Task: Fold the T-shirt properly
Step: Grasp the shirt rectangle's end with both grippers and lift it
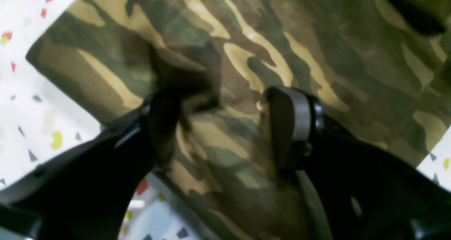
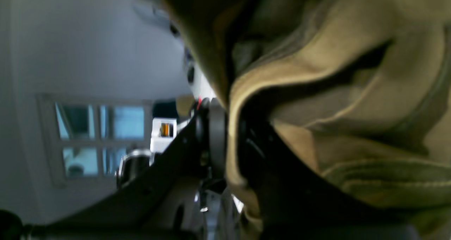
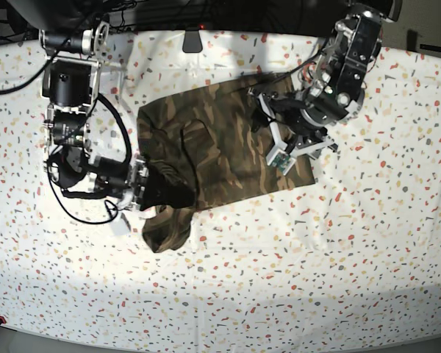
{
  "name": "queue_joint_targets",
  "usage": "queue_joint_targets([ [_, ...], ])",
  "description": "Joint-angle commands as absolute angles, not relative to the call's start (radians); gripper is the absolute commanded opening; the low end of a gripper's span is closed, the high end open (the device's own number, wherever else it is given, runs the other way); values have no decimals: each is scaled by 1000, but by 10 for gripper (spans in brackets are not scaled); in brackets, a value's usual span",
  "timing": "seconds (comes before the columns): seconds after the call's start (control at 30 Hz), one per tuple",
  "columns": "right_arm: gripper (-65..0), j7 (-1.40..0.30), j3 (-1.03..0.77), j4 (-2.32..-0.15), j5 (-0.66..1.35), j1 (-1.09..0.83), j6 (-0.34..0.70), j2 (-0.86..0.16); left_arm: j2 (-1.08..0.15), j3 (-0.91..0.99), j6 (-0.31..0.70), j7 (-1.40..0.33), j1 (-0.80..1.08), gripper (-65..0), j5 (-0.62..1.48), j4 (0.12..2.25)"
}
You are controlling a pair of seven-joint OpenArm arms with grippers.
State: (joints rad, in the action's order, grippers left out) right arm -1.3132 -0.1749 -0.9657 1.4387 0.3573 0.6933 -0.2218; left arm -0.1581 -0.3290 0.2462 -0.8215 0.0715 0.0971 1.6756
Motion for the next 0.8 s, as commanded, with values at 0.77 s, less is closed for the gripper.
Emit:
queue_joint_targets([
  [0.77,-650,-1314,-31,-993,1298,401,698,-28,-150,-329,250,-796,53,-249,79,1688],
])
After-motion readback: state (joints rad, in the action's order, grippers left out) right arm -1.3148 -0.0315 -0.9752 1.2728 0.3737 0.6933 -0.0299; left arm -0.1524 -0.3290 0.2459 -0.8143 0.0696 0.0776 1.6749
